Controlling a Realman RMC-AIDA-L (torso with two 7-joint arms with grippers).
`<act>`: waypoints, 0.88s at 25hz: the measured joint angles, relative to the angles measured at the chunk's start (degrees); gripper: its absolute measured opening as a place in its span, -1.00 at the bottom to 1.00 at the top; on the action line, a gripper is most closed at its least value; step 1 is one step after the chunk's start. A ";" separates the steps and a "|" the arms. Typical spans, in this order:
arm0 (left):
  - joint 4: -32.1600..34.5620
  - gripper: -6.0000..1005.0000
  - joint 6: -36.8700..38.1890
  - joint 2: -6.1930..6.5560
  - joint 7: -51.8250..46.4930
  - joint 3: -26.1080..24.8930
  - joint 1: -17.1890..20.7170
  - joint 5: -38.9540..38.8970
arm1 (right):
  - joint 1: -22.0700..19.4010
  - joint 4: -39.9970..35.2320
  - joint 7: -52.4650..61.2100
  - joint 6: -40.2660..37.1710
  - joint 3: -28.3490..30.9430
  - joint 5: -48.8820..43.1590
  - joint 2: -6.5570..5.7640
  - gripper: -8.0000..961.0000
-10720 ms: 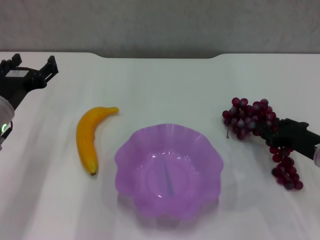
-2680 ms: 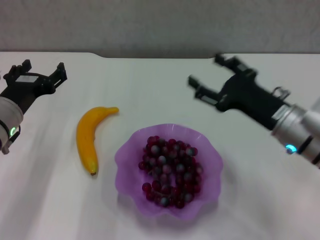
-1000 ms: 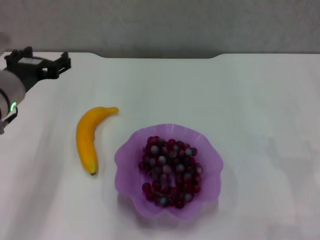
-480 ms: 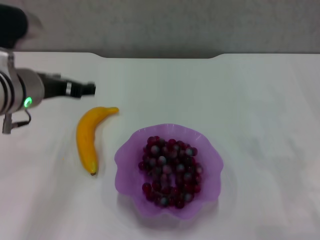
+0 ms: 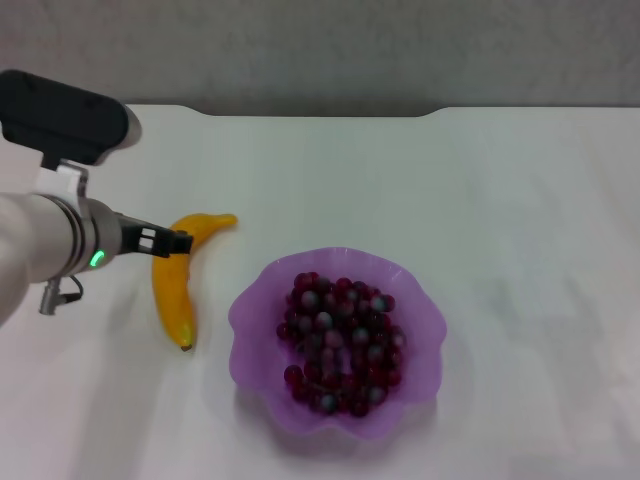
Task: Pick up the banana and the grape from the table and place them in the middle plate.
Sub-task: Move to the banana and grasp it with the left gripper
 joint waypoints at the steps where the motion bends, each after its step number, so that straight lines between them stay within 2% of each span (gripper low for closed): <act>1: 0.21 0.77 -0.04 -0.43 -0.01 -0.08 0.06 0.04 | 0.02 0.11 0.01 0.15 0.00 0.00 -0.02 0.85; 5: 2.42 0.77 -1.43 -2.34 -0.07 -0.46 0.23 0.11 | 0.03 0.19 0.01 0.22 0.00 0.00 -0.02 0.85; 8: 6.43 0.77 -3.30 -3.41 -0.09 -0.97 -1.31 0.16 | 0.05 0.25 0.01 0.24 0.00 0.00 0.00 0.85; 16: 13.68 0.77 -7.46 -4.58 -0.09 -2.68 -4.35 0.11 | 0.08 0.27 0.81 0.32 -0.05 0.00 0.02 0.85; 22: 16.82 0.77 -9.97 -4.76 -0.14 -3.51 -5.80 -0.21 | 0.09 0.27 1.30 1.05 -0.09 -0.01 0.03 0.85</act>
